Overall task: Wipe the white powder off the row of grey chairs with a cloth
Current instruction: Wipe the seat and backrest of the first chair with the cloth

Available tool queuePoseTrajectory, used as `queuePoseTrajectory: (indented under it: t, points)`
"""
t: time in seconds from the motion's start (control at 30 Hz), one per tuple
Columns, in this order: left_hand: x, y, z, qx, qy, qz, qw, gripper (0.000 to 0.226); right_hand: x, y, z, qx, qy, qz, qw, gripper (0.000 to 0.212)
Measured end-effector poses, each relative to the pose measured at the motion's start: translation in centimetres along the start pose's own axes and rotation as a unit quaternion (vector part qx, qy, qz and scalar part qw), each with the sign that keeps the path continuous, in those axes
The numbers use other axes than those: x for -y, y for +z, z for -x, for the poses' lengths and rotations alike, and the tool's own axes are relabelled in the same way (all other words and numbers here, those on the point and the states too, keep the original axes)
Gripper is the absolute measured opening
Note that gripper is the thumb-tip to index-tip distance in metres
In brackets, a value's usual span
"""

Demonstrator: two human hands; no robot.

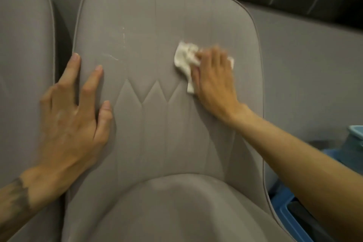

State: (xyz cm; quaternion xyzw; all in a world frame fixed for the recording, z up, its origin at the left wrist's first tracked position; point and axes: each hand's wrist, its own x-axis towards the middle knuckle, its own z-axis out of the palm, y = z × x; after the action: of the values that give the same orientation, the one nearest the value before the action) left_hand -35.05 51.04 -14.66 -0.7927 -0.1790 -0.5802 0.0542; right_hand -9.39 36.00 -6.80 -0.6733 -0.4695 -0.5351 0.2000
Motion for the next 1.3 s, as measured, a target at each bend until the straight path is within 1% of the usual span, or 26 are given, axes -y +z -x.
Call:
queuePoseTrajectory:
  t: [0.07,0.1,0.13,0.17,0.23,0.27,0.3,0.33,0.37,0.4,0.47,0.53,0.6,0.67,0.73,0.8,0.87,0.9,0.93,1.0,1.07,1.13,1.17,1.23,1.3]
  points:
    - [0.0,0.0,0.1,0.002,-0.005,0.002,1.0,0.061,-0.1,-0.6,2.2,0.038,-0.073,-0.004,0.997,0.024]
    - [0.1,0.0,0.1,0.002,-0.005,0.002,1.0,0.062,-0.7,-0.8,1.2,0.038,-0.091,-0.001,0.995,0.024]
    - [0.1,0.0,0.0,0.002,-0.004,0.002,1.0,0.063,-1.2,-0.8,-0.6,0.023,-0.082,0.004,0.996,0.025]
    - [0.1,0.0,-0.1,0.003,-0.002,0.001,1.0,0.063,-1.6,-0.5,-3.0,-0.01,-0.053,0.011,0.998,0.026]
    - [0.2,0.1,0.0,0.006,-0.003,0.003,1.0,0.063,-2.3,-0.3,-8.2,-0.077,0.049,0.023,0.996,0.03]
    - [0.1,0.2,0.0,0.006,-0.003,0.004,1.0,0.063,-2.5,-0.3,-9.8,-0.094,0.104,0.022,0.99,0.031]
    - [0.1,0.2,0.0,0.005,-0.001,0.003,1.0,0.063,-2.2,0.0,-10.3,-0.111,0.14,0.018,0.984,0.032]
    - [0.1,0.2,0.1,0.003,0.002,0.002,1.0,0.063,-1.6,0.3,-9.5,-0.121,0.156,0.012,0.98,0.033]
    - [0.1,0.3,0.0,0.001,0.004,0.002,1.0,0.063,-0.9,0.6,-7.7,-0.12,0.149,0.009,0.981,0.032]
    - [0.2,0.3,-0.1,-0.001,0.002,0.002,1.0,0.063,-0.2,0.7,-5.5,-0.1,0.124,0.002,0.987,0.031]
    - [0.2,0.3,0.0,0.001,-0.002,0.003,1.0,0.063,0.1,0.4,-1.2,-0.038,0.053,-0.017,0.998,0.028]
    - [0.2,0.3,0.0,0.001,0.002,-0.002,1.0,0.064,-1.1,-0.2,-1.3,-0.012,0.009,-0.016,1.0,0.027]
    - [0.3,0.3,0.0,0.005,0.005,-0.005,1.0,0.064,-2.1,-0.2,-4.5,-0.037,0.03,0.006,0.999,0.033]
    - [0.3,0.3,0.0,0.003,0.002,-0.005,1.0,0.064,-2.4,0.0,-7.4,-0.075,0.09,0.016,0.993,0.036]
    - [0.2,0.2,0.1,0.003,0.0,-0.004,1.0,0.065,-1.5,0.4,-7.1,-0.102,0.131,0.014,0.986,0.036]
    - [0.2,0.3,0.0,0.008,-0.002,-0.006,1.0,0.065,-0.3,0.7,-4.2,-0.093,0.105,0.001,0.99,0.032]
    - [0.3,0.3,0.1,0.012,-0.005,-0.006,1.0,0.065,-0.2,0.6,-1.7,-0.05,0.061,-0.015,0.997,0.027]
    - [0.3,0.2,0.1,0.01,-0.005,-0.008,1.0,0.065,-0.6,0.4,-2.1,-0.043,0.045,-0.01,0.998,0.027]
    - [0.3,0.1,0.1,0.008,-0.004,-0.01,1.0,0.065,-0.9,0.2,-3.6,-0.054,0.043,0.003,0.998,0.029]
    - [0.3,0.2,0.1,0.011,-0.002,-0.011,1.0,0.066,-1.8,0.0,-7.7,-0.083,0.075,0.026,0.993,0.036]
    - [0.2,0.2,0.1,0.01,-0.008,-0.012,1.0,0.066,-2.4,-0.2,-10.4,-0.09,0.121,0.036,0.988,0.04]
    - [0.1,0.2,0.2,0.007,-0.006,-0.01,1.0,0.065,-1.2,0.1,-8.7,-0.1,0.127,0.033,0.986,0.038]
    - [0.2,0.2,0.1,0.006,-0.004,-0.011,1.0,0.065,-0.4,0.5,-6.6,-0.094,0.101,0.022,0.99,0.036]
    - [0.3,0.2,0.1,0.007,-0.006,-0.016,1.0,0.064,1.1,0.9,-1.7,-0.053,0.028,-0.001,0.998,0.029]
    - [0.3,0.1,0.1,0.013,-0.011,-0.02,1.0,0.065,0.4,0.7,-0.4,-0.007,-0.023,0.003,1.0,0.026]
